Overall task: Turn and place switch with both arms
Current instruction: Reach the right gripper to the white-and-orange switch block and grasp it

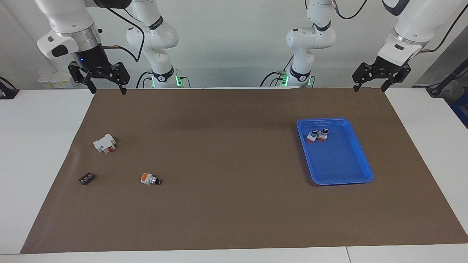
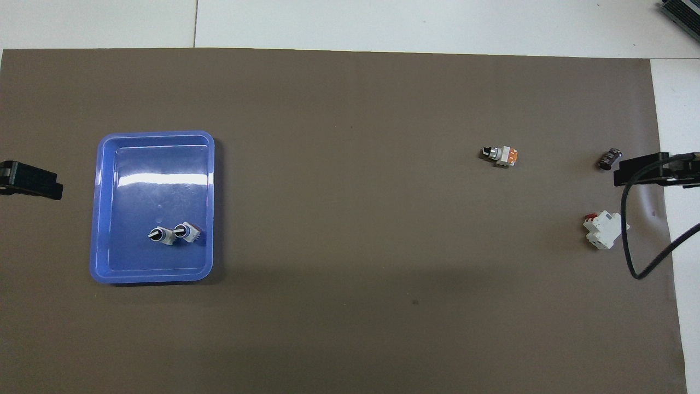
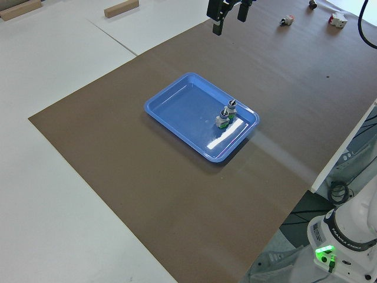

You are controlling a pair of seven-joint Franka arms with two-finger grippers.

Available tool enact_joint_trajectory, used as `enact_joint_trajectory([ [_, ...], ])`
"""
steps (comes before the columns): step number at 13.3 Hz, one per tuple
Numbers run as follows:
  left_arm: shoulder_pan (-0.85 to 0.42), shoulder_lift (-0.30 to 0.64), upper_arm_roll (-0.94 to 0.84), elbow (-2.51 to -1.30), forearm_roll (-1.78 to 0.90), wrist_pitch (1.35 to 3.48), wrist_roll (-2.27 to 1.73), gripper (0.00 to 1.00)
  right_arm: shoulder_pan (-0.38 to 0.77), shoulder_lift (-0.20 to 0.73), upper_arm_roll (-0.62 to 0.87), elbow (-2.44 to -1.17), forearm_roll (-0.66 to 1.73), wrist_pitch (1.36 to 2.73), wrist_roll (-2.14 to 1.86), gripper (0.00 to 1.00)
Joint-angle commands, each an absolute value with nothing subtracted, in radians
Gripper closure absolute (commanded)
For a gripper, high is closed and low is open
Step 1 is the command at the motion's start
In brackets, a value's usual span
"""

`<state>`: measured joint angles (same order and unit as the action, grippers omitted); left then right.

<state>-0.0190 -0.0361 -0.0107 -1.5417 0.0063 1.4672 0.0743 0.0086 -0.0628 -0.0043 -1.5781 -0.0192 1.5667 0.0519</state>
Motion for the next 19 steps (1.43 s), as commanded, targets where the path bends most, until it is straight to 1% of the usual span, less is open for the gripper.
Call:
enact_joint_trajectory([
  [1, -0.015, -0.064, -0.008, -1.574, -0.002, 1.466, 0.068, 0.0, 0.005, -0.081, 0.002, -1.605, -0.025, 1.586, 0.032, 0.0],
  [4, 0.0, -0.064, -0.005, -1.574, -0.002, 1.466, 0.069, 0.0, 0.006, -0.08, 0.002, -1.606, -0.021, 1.603, 0.026, 0.0],
  [6, 0.002, -0.064, -0.005, -1.574, -0.003, 1.466, 0.069, 0.0, 0.006, -0.052, 0.005, -1.606, 0.01, 1.63, -0.001, 0.0],
  [8, 0.002, -0.064, -0.005, -1.574, -0.003, 1.466, 0.069, 0.0, 0.005, -0.025, 0.005, -1.646, 0.058, 1.736, -0.035, 0.0],
  [9, 0.002, -0.064, -0.005, -1.574, -0.002, 1.466, 0.069, 0.0, 0.008, -0.023, 0.005, -1.699, 0.058, 1.815, -0.072, 0.0],
  [10, 0.002, -0.064, -0.005, -1.574, -0.002, 1.466, 0.068, 0.0, 0.012, -0.018, 0.005, -1.725, 0.06, 1.857, -0.101, 0.0],
  [14, 0.002, -0.064, -0.005, -1.574, -0.003, 1.466, 0.069, 0.0, 0.018, 0.119, 0.005, -1.727, 0.06, 1.939, -0.349, 0.0],
  [16, 0.002, -0.064, -0.005, -1.574, -0.002, 1.466, 0.069, 0.0, 0.017, 0.194, 0.005, -1.729, 0.06, 1.994, -0.598, 0.0],
  [19, 0.0, -0.064, -0.005, -1.574, -0.002, 1.466, 0.069, 0.0, 0.018, 0.261, 0.005, -1.784, 0.058, 2.144, -0.846, 0.01],
])
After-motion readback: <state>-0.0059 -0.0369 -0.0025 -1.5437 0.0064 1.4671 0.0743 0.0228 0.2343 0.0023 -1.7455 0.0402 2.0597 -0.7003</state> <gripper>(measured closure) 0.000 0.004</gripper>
